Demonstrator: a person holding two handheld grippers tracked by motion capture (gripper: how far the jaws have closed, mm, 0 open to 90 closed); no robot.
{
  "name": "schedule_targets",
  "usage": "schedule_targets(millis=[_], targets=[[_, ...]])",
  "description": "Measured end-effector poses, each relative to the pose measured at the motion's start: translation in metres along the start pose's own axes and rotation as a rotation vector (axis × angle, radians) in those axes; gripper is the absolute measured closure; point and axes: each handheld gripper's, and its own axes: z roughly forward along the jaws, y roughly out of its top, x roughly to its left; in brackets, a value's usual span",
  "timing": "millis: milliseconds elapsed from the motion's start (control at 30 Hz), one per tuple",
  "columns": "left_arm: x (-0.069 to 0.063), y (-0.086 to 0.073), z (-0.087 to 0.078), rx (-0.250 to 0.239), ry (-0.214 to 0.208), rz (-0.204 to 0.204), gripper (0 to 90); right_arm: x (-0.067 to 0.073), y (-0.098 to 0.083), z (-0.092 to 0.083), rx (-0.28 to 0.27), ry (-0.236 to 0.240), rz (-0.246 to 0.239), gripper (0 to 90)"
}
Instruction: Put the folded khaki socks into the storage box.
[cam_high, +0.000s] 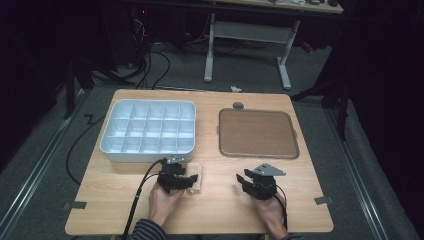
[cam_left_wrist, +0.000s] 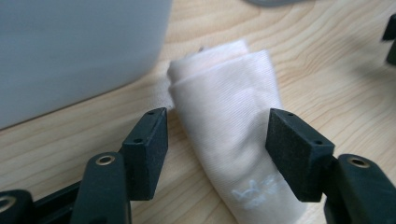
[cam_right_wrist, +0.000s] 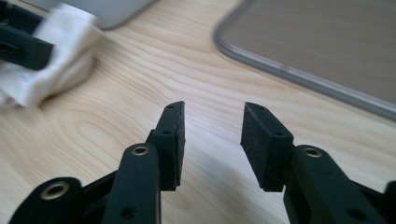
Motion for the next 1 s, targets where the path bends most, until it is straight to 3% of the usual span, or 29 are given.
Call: schedule_targets(millis=[100, 267, 433, 667, 767, 933, 1000], targets=[[-0.003, 0.000, 0.001, -0.003, 0.007, 0.016, 40.4, -0.011, -0.008, -0.005, 0.023, -0.044, 0.014, 57.6], [-0.003, 0.000, 0.002, 0.001, -0.033, 0.020, 50.2, -0.025, -0.016, -0.012, 0.039, -0.099, 0.031, 55.7], [-0.002, 0.000, 0.002, 0.003, -0.046, 0.017, 53.8, -0.033, -0.022, -0.011, 0.043, -0.121, 0.064, 53.7], [-0.003, 0.001, 0.000, 0.005, -0.060, 0.016, 62.2, -0.036, -0.022, -0.009, 0.063, -0.142, 0.071, 51.0], [-0.006, 0.000, -0.001, -0.008, -0.045, 0.037, 65.3, -0.036, -0.022, -0.009, 0.062, -0.139, 0.082, 50.1], [-0.006, 0.000, -0.003, -0.006, -0.048, 0.048, 68.0, -0.032, -0.022, -0.007, 0.073, -0.159, 0.041, 47.0], [-0.007, 0.001, -0.004, -0.004, -0.045, 0.058, 68.5, -0.032, -0.022, -0.007, 0.073, -0.153, 0.046, 46.7]])
